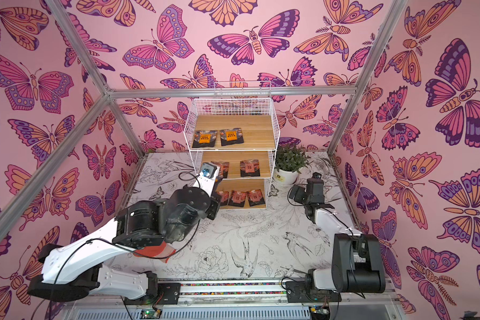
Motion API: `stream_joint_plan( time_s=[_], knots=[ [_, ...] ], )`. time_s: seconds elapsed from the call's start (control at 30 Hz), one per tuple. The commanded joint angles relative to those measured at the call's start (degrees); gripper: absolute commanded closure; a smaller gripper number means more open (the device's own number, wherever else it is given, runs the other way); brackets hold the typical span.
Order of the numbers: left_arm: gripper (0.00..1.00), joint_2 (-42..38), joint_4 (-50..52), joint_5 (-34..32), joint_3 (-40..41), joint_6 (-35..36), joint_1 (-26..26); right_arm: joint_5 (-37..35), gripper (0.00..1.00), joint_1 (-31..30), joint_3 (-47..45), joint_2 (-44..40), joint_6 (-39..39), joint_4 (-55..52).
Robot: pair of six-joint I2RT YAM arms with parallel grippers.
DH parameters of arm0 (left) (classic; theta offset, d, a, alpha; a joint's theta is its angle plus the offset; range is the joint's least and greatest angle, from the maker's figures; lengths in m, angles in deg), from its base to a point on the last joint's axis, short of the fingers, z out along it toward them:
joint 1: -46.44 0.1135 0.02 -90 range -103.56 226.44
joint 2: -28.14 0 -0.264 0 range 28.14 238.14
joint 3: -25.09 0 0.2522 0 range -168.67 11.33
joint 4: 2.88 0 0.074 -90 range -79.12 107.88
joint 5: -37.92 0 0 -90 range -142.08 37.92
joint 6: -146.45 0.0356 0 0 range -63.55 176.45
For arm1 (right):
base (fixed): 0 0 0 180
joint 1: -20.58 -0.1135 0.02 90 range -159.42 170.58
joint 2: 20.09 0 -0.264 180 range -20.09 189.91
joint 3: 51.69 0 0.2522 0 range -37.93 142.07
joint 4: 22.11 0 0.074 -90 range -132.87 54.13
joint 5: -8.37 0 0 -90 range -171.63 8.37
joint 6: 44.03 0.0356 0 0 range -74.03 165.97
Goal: Remove the tea bags from the shelf
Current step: Pick up the tea bag from the shelf, then place the tea bag at the center of the board.
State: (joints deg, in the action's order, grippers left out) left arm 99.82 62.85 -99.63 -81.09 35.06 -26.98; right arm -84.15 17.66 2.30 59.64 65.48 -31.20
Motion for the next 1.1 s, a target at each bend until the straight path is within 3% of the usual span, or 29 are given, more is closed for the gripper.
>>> stream_joint_plan(
  time_s=[0.0, 0.2, 0.47, 1.07],
  knots=[
    [1.0, -4.0, 7.5, -2.9, 7.7, -14.0, 0.1, -0.5, 0.01, 0.0, 1.5, 0.1, 0.2, -1.1],
    [1.0, -6.9, 8.1, 3.9, 24.1, -24.6, 4.6, -0.1, 0.01, 0.0, 1.7, 0.3, 0.1, -1.4],
    [1.0, -11.7, -1.6, 15.7, 40.5, -25.5, 13.1, -0.2, 0.01, 0.0, 2.7, 1.2, 0.1, -2.3],
    [1.0, -2.9, -9.1, 18.2, 50.7, -26.2, 17.3, -0.4, 0.01, 0.0, 2.7, 1.0, 0.1, -3.4]
  ],
)
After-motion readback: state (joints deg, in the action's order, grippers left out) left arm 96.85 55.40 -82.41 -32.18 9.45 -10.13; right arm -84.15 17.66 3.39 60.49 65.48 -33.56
